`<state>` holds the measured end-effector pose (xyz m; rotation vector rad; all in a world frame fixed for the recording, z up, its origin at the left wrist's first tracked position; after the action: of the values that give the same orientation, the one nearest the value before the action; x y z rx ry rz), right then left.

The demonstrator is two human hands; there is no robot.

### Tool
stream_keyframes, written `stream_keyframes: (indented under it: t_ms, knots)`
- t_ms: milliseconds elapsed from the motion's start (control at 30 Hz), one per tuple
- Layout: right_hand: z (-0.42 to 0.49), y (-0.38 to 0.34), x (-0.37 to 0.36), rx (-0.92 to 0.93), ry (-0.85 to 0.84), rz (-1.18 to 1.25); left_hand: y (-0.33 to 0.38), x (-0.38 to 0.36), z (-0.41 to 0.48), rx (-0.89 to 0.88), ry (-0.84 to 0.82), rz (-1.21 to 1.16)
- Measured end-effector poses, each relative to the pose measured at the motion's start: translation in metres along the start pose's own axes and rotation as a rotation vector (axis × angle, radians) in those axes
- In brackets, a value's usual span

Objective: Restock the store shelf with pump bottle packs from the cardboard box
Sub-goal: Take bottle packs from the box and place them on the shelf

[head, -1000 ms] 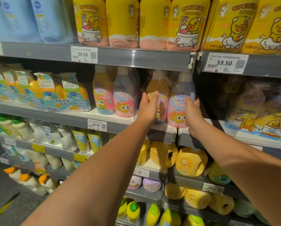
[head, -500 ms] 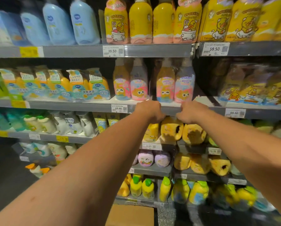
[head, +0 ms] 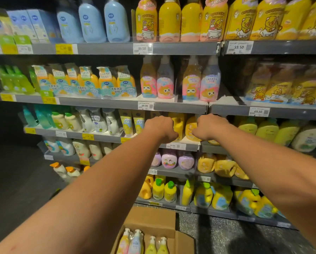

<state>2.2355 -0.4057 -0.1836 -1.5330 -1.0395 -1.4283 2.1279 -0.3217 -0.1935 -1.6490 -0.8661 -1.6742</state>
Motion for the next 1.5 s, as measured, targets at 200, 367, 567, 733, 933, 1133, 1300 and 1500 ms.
stream_keyframes:
  t_ms: [200,367,567,733,933,1133,1300,1500]
  knots:
    - [-0.037,-0.018,-0.032,0.039,-0.052,0.017,0.000,-0.020,-0.059,0.041,-0.024,0.046]
    - [-0.058,-0.031,-0.057,0.021,-0.077,0.019,-0.009,-0.038,-0.087,0.022,-0.043,0.067]
    - [-0.059,-0.062,-0.084,0.010,-0.114,0.077,-0.044,-0.060,-0.095,0.003,-0.086,0.079]
    - [-0.058,-0.097,-0.125,-0.054,-0.171,0.142,-0.081,-0.092,-0.097,-0.040,-0.143,0.121]
    - [-0.061,-0.130,-0.181,-0.149,-0.264,0.157,-0.112,-0.144,-0.098,-0.128,-0.236,0.139]
    - [-0.047,-0.142,-0.230,-0.187,-0.278,0.199,-0.125,-0.200,-0.090,-0.136,-0.293,0.075]
    - [-0.035,-0.146,-0.300,-0.132,-0.422,0.232,-0.131,-0.266,-0.085,-0.117,-0.395,0.090]
    - [-0.011,-0.153,-0.364,-0.093,-0.487,0.290,-0.142,-0.334,-0.072,-0.026,-0.483,0.061]
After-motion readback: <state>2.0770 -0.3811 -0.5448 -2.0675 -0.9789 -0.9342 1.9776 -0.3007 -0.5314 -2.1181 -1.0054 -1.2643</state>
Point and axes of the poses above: each hand's wrist, its own z-axis towards the middle knuckle, its own x-axis out of the back of the hand, y = z × x, the point moved 7 cm from there along z, towards the middle knuckle, and after that the axes turned 13 degrees about x, right-handed, at the moved point
